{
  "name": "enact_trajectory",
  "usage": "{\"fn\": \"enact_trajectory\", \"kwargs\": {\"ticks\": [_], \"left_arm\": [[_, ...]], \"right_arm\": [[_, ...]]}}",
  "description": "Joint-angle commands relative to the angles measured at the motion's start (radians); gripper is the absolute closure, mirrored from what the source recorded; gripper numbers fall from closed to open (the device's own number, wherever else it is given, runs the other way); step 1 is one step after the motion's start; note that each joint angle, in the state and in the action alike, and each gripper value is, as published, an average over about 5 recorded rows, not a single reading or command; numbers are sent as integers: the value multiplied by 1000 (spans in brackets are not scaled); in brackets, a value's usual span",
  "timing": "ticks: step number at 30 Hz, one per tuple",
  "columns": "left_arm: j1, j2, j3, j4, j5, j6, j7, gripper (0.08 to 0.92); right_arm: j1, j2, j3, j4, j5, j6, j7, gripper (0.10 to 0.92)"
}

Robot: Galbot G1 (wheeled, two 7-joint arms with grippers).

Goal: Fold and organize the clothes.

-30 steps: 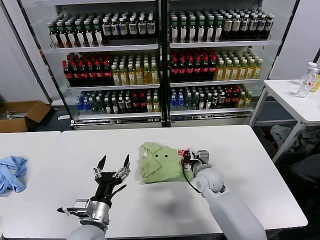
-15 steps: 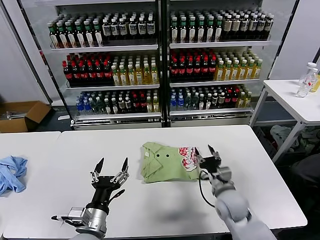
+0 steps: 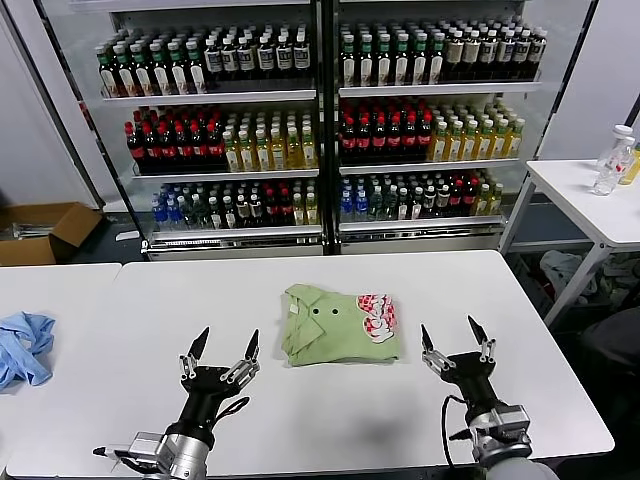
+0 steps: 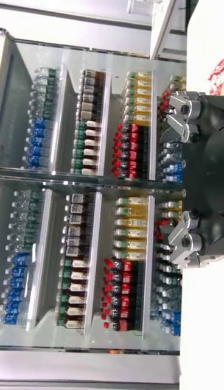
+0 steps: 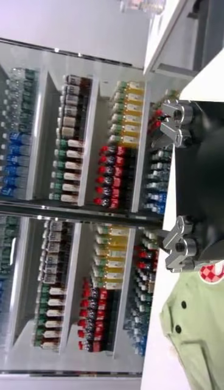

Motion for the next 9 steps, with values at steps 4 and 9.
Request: {"fn": "enact_trajectory", "kwargs": {"ticks": [4, 9], "left_arm": [[53, -13, -15, -26, 37, 24, 19, 177], [61, -16, -20, -31, 45, 29, 20, 177]], "right_arm": [[-126, -9, 54, 116, -49, 26, -13, 203], [-112, -7, 42, 116, -50, 16, -9, 203]]}}
